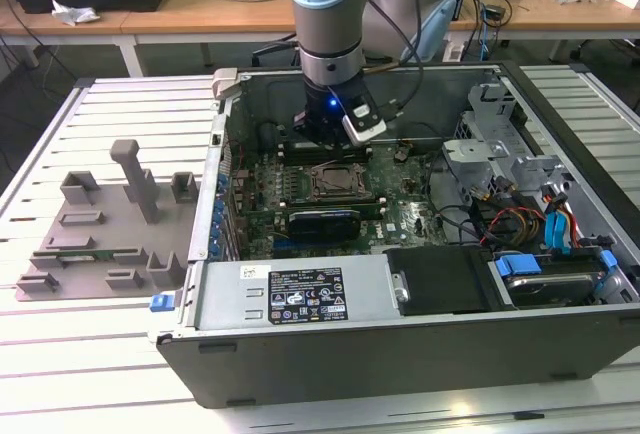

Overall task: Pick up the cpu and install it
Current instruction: 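Install the first cpu locking lever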

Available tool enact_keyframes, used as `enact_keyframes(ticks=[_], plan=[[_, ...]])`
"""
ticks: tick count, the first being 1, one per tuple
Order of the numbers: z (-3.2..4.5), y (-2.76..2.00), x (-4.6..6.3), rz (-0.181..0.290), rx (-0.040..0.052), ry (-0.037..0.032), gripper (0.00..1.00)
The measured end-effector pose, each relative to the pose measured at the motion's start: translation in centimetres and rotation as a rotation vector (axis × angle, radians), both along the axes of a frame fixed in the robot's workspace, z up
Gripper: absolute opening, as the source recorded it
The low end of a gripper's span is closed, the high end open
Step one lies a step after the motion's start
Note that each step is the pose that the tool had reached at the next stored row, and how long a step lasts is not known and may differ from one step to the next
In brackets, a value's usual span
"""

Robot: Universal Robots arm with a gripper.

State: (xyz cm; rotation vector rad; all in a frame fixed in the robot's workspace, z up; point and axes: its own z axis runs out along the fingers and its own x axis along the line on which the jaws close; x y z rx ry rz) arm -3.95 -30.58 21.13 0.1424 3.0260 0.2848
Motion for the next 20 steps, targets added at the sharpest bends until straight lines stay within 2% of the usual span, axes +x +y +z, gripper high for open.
enact_keyframes(ticks=[3,9,13,14,20], plan=[[-0.07,0.01,-0.02,-0.042,0.0,-0.0001,0.11],[-0.18,0.46,-0.32,-0.066,0.0,-0.0022,0.11],[-0.33,0.51,-0.33,-0.071,0.0001,-0.0133,0.11],[-0.46,0.52,-0.33,-0.073,0.0,-0.0186,0.11],[-0.92,0.51,-0.35,-0.073,0.0001,-0.0271,0.11]])
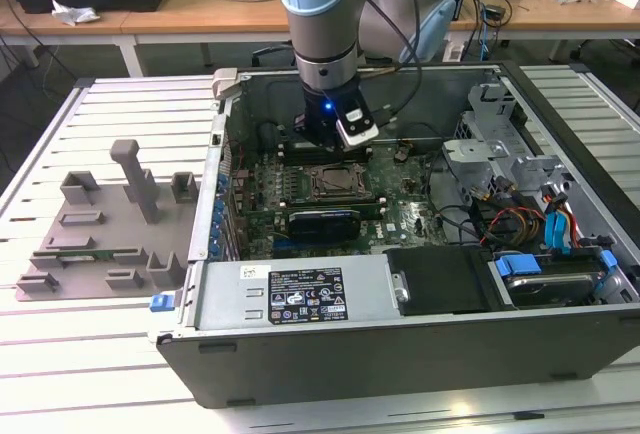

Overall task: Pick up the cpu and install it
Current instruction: 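Install the first cpu locking lever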

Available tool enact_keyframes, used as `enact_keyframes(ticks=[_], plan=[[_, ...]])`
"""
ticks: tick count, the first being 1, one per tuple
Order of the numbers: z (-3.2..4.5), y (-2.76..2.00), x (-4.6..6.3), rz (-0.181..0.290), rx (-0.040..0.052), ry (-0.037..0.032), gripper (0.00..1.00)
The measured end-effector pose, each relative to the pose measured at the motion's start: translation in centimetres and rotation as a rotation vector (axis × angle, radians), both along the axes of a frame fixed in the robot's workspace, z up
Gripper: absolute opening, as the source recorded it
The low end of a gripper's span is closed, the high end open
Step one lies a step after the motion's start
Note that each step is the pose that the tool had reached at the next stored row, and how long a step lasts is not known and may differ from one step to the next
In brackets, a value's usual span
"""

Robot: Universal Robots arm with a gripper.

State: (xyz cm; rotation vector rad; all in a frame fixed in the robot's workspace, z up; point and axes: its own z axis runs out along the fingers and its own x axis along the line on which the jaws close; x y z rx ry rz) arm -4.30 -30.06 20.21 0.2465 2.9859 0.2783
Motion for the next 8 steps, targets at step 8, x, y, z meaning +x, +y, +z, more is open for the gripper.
enact_keyframes(ticks=[8], plan=[[-0.38,-0.13,0.0,0.0,0.0001,-0.0029,0.11]])
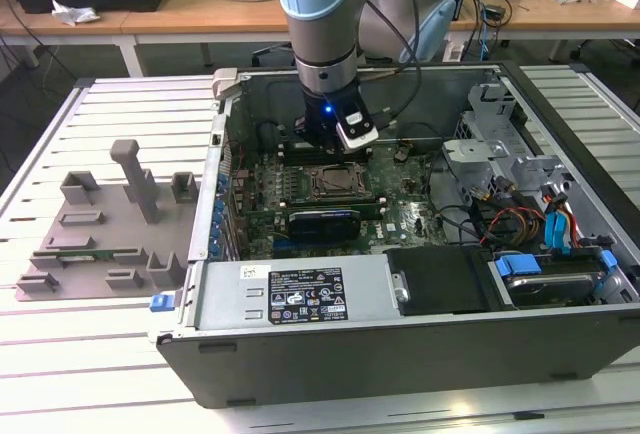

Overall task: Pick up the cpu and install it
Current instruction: 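Install the first cpu locking lever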

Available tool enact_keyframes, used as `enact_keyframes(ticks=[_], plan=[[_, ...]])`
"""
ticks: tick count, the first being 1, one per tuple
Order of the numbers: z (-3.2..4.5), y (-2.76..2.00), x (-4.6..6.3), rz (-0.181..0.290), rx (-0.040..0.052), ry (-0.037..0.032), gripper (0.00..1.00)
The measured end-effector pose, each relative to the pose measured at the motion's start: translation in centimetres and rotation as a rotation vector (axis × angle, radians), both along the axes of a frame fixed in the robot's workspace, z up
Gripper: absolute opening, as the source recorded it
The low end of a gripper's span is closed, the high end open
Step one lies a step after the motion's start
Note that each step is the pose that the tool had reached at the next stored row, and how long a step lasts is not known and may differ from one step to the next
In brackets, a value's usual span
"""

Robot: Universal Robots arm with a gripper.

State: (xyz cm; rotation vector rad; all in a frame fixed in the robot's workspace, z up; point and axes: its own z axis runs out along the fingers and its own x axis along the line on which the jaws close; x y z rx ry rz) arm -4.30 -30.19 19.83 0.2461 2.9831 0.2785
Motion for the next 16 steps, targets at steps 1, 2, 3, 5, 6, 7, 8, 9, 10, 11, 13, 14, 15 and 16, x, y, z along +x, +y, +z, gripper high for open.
enact_keyframes(ticks=[1,2,3,5,6,7,8,9,10,11,13,14,15,16], plan=[[0.0,0.0,0.0,0.0,-0.0001,0.0001,0.11],[0.0,0.0,0.0,0.0,-0.0002,0.0001,0.11],[0.0,0.0,0.0,0.0,-0.0001,0.0001,0.11],[0.05,0.0,0.0,0.0,0.0,-0.0001,0.11],[0.14,0.0,0.0,0.0,-0.0002,-0.0001,0.11],[0.35,0.0,0.0,0.0,0.0,-0.0001,0.11],[0.45,0.0,0.0,0.0,0.0,0.0,0.11],[0.53,0.0,0.0,0.0,0.0001,0.0,0.11],[0.62,0.0,0.0,0.0,0.0001,-0.0002,0.11],[0.65,0.0,0.0,0.0,0.0001,-0.0011,0.11],[0.69,0.0,-0.09,0.0,0.0001,-0.0068,0.11],[0.7,0.0,-0.19,0.0,0.0001,-0.0129,0.11],[0.7,0.0,-0.3,0.0,0.0004,-0.0183,0.11],[0.69,0.0,-0.48,0.0,0.0015,-0.0284,0.11]])
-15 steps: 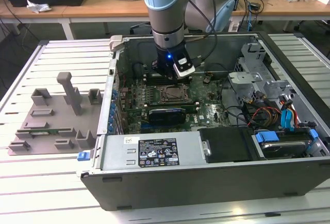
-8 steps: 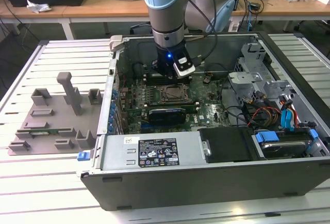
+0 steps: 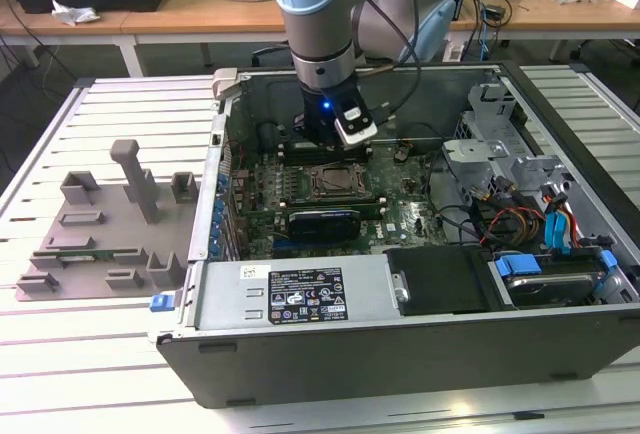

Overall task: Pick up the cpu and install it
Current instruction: 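Install the first cpu locking lever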

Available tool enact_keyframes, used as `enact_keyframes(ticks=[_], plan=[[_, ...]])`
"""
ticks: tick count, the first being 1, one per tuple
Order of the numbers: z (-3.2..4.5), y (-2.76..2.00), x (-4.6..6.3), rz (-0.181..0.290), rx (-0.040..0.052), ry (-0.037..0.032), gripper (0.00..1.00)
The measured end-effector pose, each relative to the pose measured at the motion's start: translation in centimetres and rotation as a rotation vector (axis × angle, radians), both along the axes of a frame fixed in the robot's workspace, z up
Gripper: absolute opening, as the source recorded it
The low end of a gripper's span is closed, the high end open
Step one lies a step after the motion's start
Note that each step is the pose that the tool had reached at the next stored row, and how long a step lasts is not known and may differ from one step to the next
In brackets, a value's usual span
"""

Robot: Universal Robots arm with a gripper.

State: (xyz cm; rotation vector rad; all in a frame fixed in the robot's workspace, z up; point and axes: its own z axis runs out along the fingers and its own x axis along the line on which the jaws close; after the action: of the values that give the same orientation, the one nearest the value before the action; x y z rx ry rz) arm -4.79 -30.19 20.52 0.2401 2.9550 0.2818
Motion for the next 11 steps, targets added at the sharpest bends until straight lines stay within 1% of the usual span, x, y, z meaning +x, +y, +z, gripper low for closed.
enact_keyframes(ticks=[3,4,5,6,9,11], plan=[[-0.06,0.0,-0.47,0.0,0.0017,-0.0197,0.11],[-0.1,0.0,-0.63,0.0,0.002,-0.0237,0.11],[-0.18,0.01,-0.88,0.0,0.0024,-0.0309,0.11],[-0.25,0.0,-0.97,0.0,0.0023,-0.0346,0.11],[-0.46,0.0,-1.0,0.0,0.0022,-0.0392,0.11],[-0.52,-0.02,-1.01,0.0,0.0021,-0.0398,0.11]])
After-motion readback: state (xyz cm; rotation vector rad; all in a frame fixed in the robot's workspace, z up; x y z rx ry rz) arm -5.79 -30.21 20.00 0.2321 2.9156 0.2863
